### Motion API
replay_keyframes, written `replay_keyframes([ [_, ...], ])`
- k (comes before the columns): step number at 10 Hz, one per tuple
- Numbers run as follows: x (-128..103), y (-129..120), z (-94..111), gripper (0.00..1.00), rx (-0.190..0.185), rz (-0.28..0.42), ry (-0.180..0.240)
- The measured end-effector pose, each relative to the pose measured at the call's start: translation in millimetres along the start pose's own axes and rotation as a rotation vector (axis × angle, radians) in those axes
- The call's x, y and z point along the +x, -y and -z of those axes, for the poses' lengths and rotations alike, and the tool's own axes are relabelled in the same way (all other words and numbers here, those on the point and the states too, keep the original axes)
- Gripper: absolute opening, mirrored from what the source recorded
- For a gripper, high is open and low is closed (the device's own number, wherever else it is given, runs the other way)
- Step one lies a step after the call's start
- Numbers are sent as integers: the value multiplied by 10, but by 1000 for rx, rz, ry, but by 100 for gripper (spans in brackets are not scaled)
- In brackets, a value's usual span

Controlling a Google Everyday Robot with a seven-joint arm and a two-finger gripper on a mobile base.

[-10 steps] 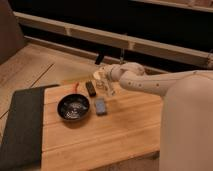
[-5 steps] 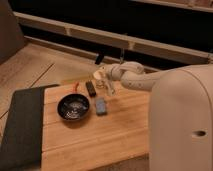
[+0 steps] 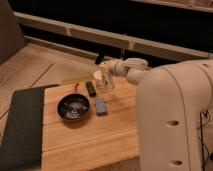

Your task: Stand the bottle upright

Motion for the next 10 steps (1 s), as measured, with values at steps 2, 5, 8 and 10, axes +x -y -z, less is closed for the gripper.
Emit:
replay_keyframes([
  [2, 100, 48, 24, 0, -21, -40, 8],
  [5, 164, 54, 56, 0, -42, -76, 18],
  [8, 204, 27, 76, 3, -62, -80, 19],
  [10, 251, -19, 56, 4, -79, -54, 3],
])
